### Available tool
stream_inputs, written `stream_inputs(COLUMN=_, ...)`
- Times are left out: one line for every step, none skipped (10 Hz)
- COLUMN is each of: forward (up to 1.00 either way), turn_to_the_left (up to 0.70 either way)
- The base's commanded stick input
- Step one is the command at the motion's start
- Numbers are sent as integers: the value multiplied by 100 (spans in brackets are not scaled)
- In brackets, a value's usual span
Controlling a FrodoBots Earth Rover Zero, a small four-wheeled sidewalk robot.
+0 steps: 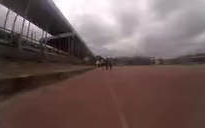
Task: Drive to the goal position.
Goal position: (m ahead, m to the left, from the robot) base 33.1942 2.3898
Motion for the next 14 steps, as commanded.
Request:
stream_inputs(forward=100, turn_to_the_left=-20)
stream_inputs(forward=100, turn_to_the_left=-27)
stream_inputs(forward=100, turn_to_the_left=-27)
stream_inputs(forward=100, turn_to_the_left=-27)
stream_inputs(forward=100, turn_to_the_left=-27)
stream_inputs(forward=100, turn_to_the_left=-27)
stream_inputs(forward=100, turn_to_the_left=-27)
stream_inputs(forward=100, turn_to_the_left=-27)
stream_inputs(forward=100, turn_to_the_left=-14)
stream_inputs(forward=100, turn_to_the_left=0)
stream_inputs(forward=100, turn_to_the_left=0)
stream_inputs(forward=100, turn_to_the_left=0)
stream_inputs(forward=100, turn_to_the_left=0)
stream_inputs(forward=100, turn_to_the_left=0)
